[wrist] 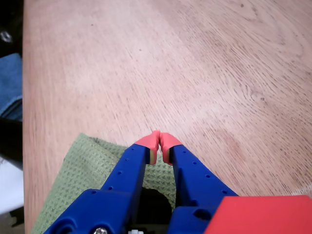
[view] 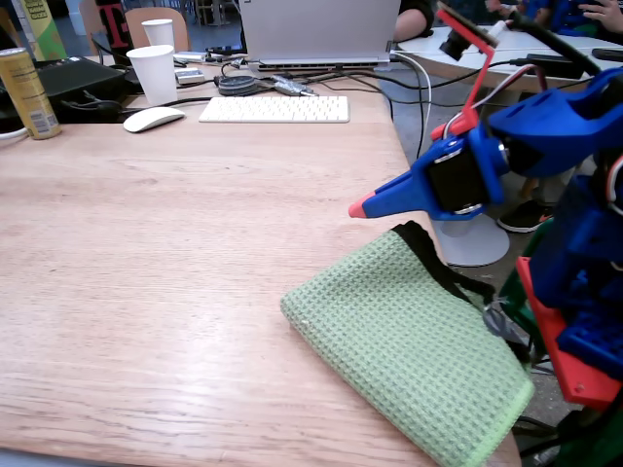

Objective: Clean the table

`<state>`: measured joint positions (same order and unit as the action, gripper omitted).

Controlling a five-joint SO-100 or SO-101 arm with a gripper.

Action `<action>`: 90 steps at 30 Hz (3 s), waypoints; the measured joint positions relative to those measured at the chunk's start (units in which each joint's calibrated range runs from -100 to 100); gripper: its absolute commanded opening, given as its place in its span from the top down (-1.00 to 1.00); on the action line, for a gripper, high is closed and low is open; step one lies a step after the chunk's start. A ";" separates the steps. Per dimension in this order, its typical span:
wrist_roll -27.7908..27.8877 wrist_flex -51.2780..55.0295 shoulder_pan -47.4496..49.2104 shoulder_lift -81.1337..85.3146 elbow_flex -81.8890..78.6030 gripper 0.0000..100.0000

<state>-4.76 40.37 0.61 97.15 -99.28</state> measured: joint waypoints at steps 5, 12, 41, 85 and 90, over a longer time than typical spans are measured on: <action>-0.10 0.00 0.75 0.00 0.00 1.00; -0.10 0.00 0.75 -10.38 10.82 1.00; 0.15 47.12 30.16 -61.74 69.97 1.00; 14.07 34.04 0.19 -83.70 67.00 0.04; 14.07 33.21 11.37 -87.33 67.00 0.04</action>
<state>9.30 73.58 11.98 9.81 -32.28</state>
